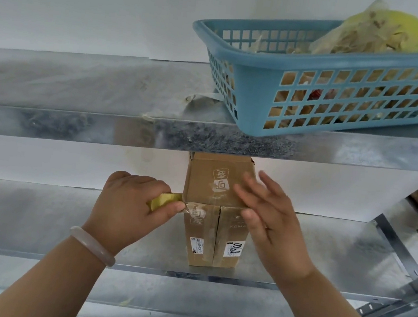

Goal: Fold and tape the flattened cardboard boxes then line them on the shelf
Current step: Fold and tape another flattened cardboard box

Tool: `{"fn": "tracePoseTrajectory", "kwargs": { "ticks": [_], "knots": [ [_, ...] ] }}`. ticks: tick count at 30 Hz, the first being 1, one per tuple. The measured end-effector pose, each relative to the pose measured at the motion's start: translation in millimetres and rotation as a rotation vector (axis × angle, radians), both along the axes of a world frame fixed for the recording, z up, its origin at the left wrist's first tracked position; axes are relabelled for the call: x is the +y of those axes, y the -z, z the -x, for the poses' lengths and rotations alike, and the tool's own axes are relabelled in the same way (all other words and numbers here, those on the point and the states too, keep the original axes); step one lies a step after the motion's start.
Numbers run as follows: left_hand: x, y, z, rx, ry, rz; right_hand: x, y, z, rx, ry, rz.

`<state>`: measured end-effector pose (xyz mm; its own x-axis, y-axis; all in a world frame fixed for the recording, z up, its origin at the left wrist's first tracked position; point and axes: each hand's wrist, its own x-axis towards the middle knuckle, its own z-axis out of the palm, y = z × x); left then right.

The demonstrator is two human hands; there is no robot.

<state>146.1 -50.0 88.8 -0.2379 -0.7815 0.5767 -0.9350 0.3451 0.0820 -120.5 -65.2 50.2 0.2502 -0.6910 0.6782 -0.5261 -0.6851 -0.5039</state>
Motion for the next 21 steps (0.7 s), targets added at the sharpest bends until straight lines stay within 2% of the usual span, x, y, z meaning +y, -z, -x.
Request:
{"fn": "tracePoseTrajectory", "kwargs": {
  "ticks": [5, 9, 12, 18, 21],
  "knots": [
    [-2, 0, -1, -0.007, 0.004, -0.030, -21, 0, 6, 0.107, -0.008, 0.190],
    [-5, 0, -3, -0.002, 0.015, -0.033, -21, -18, 15, 0.408, -0.027, 0.233],
    [-5, -2, -1, -0.011, 0.014, -0.026, -12, -37, 12, 0.572, 0.082, 0.192],
    [-1, -7, 0, 0.007, 0.017, -0.034, 3, -38, -56, 0.619, 0.182, 0.075],
    [-1, -9, -12, 0.179, 0.165, -0.112, -1, -32, -57, 0.628, 0.210, 0.067]
  ]
}}
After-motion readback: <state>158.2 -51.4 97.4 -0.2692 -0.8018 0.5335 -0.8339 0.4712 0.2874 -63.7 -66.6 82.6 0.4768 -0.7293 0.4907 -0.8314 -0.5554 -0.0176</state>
